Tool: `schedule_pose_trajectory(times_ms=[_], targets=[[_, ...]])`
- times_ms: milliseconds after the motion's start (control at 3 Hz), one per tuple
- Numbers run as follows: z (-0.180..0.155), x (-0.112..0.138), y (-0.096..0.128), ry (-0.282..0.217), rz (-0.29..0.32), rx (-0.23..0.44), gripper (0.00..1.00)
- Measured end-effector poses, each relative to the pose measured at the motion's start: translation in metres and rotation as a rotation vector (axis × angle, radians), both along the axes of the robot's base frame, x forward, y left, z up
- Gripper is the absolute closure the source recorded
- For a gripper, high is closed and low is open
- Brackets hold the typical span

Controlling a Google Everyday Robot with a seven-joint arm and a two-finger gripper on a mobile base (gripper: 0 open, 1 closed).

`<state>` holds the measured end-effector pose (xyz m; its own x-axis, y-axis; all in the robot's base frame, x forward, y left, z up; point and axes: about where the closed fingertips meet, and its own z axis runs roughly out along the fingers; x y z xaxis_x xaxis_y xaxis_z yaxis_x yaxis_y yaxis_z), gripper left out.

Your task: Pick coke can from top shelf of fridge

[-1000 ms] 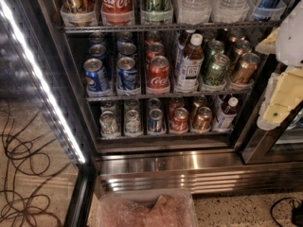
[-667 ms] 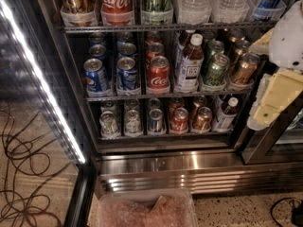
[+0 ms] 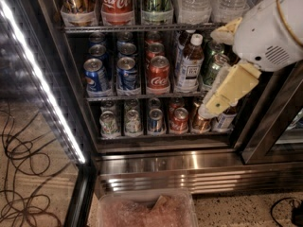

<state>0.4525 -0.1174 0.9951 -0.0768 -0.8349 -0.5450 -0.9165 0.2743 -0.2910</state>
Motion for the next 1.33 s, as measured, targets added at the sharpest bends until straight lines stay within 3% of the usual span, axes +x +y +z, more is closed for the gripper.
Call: schedule_pose_trajectory(times_ms=[333,1000,1333], targets=[[0.008,-0.002,0.010,-0.010,0.014,0.035,0.00],[0.010,-0.002,0.020,-0.013,0.034,0.029,0.00],[0.011,-0.002,0.042,-0.035,-0.003,0.079,0.00]])
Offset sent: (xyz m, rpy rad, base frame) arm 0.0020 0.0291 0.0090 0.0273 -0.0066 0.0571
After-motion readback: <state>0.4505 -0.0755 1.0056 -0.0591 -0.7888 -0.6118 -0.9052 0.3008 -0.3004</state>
